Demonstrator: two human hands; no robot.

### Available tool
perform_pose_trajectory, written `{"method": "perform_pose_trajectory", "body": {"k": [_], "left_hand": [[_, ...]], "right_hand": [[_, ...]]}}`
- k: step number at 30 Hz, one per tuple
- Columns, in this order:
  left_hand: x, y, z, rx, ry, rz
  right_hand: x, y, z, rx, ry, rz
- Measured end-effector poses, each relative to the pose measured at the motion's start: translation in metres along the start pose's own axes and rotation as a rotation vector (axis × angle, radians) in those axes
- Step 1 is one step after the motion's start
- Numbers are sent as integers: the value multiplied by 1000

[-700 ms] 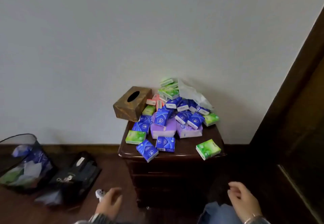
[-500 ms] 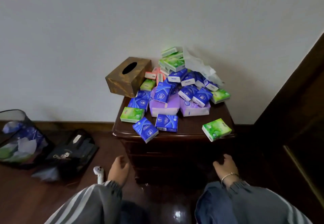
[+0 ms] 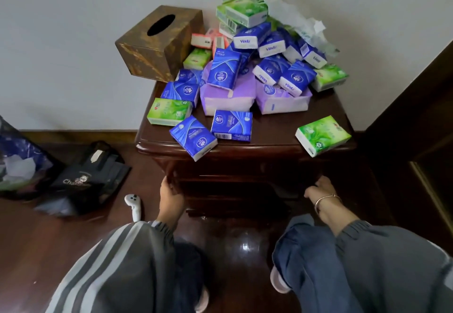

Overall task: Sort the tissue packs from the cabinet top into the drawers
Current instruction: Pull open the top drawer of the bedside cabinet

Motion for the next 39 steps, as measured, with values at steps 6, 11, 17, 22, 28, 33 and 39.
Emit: {"method": "perform_pose_trajectory", "body": {"k": [6,11,17,22,28,33,39], "left_hand": [[-24,-8,-5,-55,-76,-165],[-49,-16,3,-156,-174,-298],[-80,-7,30,-170,-313,-582],[-50,21,73,261,-22,-795],[-6,24,99,351,-193,-1044],[-10,39,102,378,-150,-1088],[-32,31,112,232,-343,-1008]], "right_hand": [[-16,5,1,37,-100,131],[-39,14,15,19,-173,399],[-51,34,46,-87,-176,760],[-2,33,89,-669,-66,1006],[24,46,97,-656,-207,1122],[15,43,97,-693,-243,1121],[-5,49,111,-670,-434,1107]]}}
Point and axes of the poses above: each hand's wrist, its own z-axis away from the middle knuckle, its own x-axis out of the palm, y = z × x, the point moved 3 cm from there along -z, towards the middle knuckle, and after that the axes turned 4 degrees about x, right-handed, at the moved point
